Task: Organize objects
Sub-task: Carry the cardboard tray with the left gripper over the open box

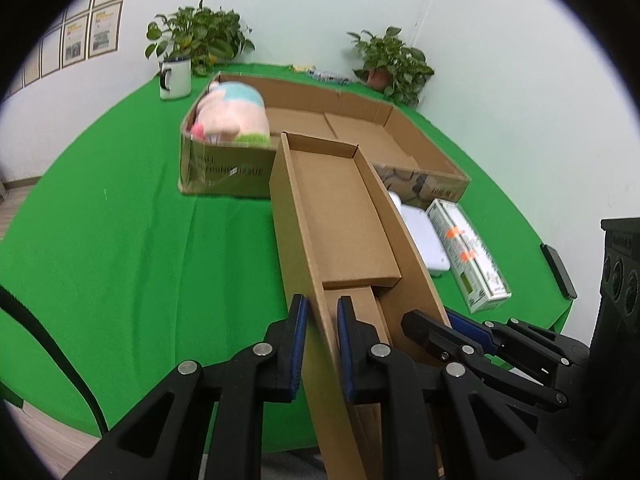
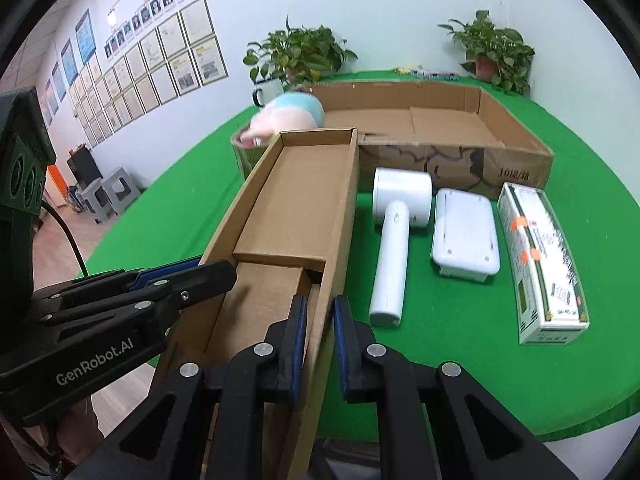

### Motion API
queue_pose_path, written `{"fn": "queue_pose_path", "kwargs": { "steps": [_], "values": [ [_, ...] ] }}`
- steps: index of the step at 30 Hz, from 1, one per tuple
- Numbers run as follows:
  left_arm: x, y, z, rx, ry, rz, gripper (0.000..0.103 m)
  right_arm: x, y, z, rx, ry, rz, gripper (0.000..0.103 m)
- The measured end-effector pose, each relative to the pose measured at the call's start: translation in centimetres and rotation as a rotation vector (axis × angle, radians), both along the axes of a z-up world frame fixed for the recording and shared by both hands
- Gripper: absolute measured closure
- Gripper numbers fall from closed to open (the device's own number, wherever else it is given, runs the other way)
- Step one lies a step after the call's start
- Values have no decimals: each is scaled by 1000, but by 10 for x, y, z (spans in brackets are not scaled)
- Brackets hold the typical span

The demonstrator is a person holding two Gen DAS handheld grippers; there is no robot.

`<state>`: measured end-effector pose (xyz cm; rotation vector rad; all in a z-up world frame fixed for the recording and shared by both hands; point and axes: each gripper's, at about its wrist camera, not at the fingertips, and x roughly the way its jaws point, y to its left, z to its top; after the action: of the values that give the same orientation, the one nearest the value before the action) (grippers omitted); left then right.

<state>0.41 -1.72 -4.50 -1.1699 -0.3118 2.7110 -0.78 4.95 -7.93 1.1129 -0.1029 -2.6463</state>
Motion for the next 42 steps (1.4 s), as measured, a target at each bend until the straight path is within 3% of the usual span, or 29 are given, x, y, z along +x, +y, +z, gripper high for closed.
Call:
{"fn": "queue_pose_path", "kwargs": {
  "steps": [21, 42],
  "values": [
    [-38, 16, 60, -36, 150, -22, 90, -16, 11, 61, 4, 139, -69, 91],
    [-97, 3, 89, -43, 204, -11, 91, -76, 0, 107, 30, 198, -88, 91]
  ]
}}
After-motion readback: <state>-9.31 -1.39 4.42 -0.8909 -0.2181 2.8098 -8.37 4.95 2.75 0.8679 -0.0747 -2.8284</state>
